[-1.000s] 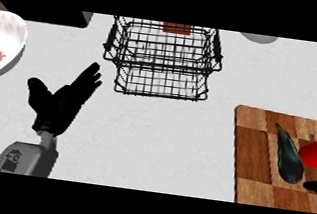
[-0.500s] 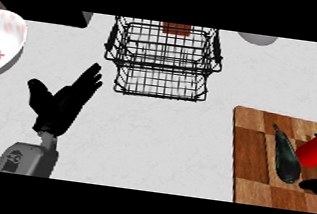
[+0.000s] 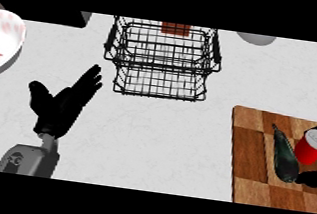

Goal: Pick the can from the cutting board and place it in the tiered basket

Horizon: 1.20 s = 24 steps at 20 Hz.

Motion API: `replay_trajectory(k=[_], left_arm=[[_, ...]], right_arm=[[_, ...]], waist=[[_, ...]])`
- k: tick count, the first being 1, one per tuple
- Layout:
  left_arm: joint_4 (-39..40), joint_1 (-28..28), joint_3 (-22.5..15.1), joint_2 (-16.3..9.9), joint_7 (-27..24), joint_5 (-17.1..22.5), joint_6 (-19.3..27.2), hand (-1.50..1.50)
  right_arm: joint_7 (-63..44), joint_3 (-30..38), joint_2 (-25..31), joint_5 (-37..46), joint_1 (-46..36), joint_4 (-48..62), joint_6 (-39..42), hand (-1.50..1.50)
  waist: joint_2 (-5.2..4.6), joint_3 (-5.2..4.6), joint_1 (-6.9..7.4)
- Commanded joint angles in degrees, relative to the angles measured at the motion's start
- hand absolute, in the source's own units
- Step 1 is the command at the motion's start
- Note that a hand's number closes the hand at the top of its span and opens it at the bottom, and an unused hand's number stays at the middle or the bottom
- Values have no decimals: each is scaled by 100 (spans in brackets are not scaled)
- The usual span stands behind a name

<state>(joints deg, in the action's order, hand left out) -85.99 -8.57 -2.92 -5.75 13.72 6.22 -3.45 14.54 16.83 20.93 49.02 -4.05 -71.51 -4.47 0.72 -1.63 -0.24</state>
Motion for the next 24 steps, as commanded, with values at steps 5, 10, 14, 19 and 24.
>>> replay_trajectory(k=[5, 10, 14, 19, 24], left_arm=[[7, -143, 96, -31, 114, 63, 14, 0], [9, -121, 129, -111, 133, 30, 1, 0], [61, 37, 106, -44, 22, 25, 8, 0], [48, 93, 157, -128, -18, 58, -80, 0], [22, -76, -26, 56, 159, -113, 114, 0]], right_arm=[[-2047, -1413, -1350, 1528, 790, -634, 360, 150], [-2899, -1702, -1986, 1704, 766, -1629, 613, 150], [-3872, -2292, -2061, 1135, 846, -2818, 717, 150], [-5357, -3499, -2082, 1073, 981, -4954, 869, 150], [-6533, -4264, -2090, 1972, 441, -6762, 1830, 150]], waist=[[-66, 119, -32], [-26, 135, -30], [-1, 142, -76], [13, 139, -80], [-10, 143, -62]])
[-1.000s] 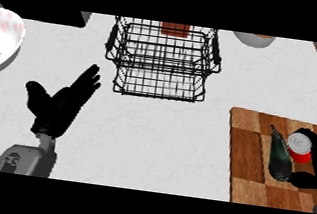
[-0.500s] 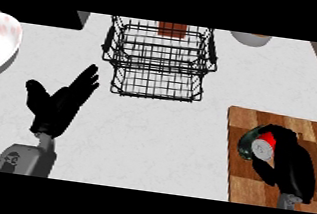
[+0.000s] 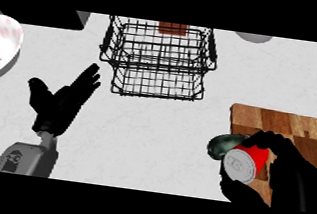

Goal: Pick the can from the cutting board and place it in the tiered basket

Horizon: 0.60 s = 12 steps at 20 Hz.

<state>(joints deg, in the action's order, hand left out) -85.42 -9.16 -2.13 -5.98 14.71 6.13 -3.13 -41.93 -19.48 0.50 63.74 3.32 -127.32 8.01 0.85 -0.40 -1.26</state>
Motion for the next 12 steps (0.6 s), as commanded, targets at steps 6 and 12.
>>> replay_trajectory(k=[6, 12], left_arm=[[168, -80, 65, -49, -132, 21, -139, 0], [-102, -25, -2, -52, 86, -25, -90, 0]], right_arm=[[-2556, -827, -49, 494, -2493, -1302, 1667, 150], [-3232, -273, -48, -152, -4311, -411, 2255, 150]], waist=[[-67, 18, 165], [-47, 19, 205]])
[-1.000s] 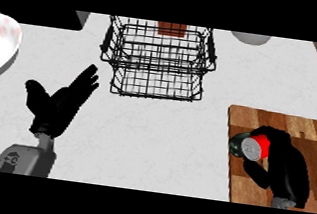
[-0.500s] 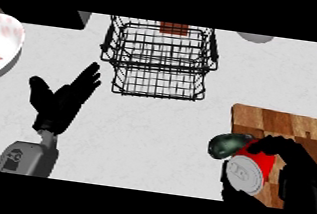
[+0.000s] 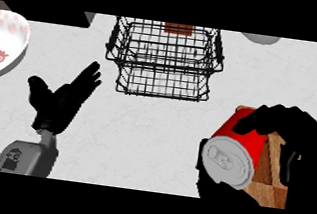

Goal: Pick the can from the cutting board and place it in the tiered basket

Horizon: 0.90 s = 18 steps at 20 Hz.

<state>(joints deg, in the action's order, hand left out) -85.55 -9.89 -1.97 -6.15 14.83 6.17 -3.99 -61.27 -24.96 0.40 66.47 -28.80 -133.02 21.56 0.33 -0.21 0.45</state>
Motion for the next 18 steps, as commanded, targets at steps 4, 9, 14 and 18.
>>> replay_trajectory(k=[4, 9, 14, 18], left_arm=[[119, -276, -17, 46, 142, -31, 27, 0], [128, -9, -93, 103, -141, -47, -72, 0], [-33, -211, -82, 155, 189, 13, 12, 0], [-166, 101, -130, 92, -21, -43, -98, 0]], right_arm=[[-1087, 779, -38, -712, -1929, 1447, 630, 150], [-831, 1841, -38, -1052, -2911, 2678, 265, 150], [-166, 2571, -38, -859, -3684, 4273, -500, 150], [194, 2402, -38, -922, -3764, 5323, -1404, 150]], waist=[[-25, 4, 40], [-40, 9, 69], [-68, 14, 116], [-66, 16, 139]])
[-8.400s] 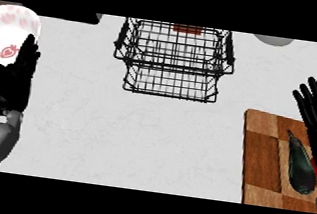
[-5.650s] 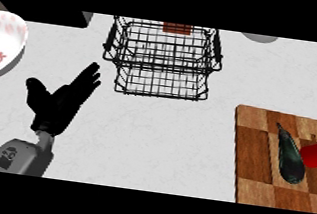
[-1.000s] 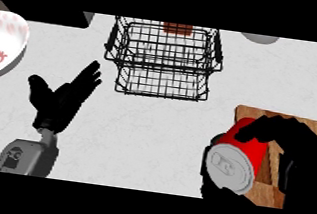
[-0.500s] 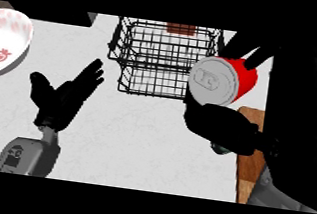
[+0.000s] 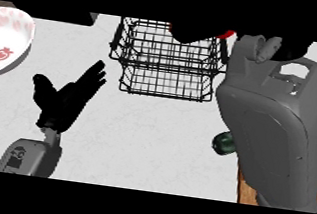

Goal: Pick the can from the cutting board and place it in the tiered basket

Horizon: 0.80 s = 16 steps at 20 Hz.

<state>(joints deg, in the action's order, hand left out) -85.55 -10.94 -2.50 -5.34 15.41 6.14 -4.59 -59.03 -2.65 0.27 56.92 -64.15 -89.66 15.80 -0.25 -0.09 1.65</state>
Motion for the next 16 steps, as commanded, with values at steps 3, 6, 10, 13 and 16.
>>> replay_trajectory(k=[3, 6, 10, 13, 16], left_arm=[[-204, 24, -218, 207, 102, -185, 186, 0], [-370, 177, 26, -143, 210, 129, -213, 0], [133, -105, 126, 8, -115, 1, -20, 0], [-38, -116, -110, 49, 5, -43, -126, 0], [101, -312, -166, 219, 69, -158, 76, 0]], right_arm=[[292, 272, -26, -218, -500, 1630, -1366, 150], [411, 78, -27, -359, -664, 2325, -1968, 150], [824, 214, -27, -651, -1055, 3611, -2923, 150], [916, 410, -27, -1443, -935, 3488, -3793, 150], [1920, 437, -27, -2111, -903, 4197, -4215, -150]], waist=[[-6, 6, -8], [3, 5, 13], [-42, 2, 78], [-68, 6, 238], [-109, 6, 264]])
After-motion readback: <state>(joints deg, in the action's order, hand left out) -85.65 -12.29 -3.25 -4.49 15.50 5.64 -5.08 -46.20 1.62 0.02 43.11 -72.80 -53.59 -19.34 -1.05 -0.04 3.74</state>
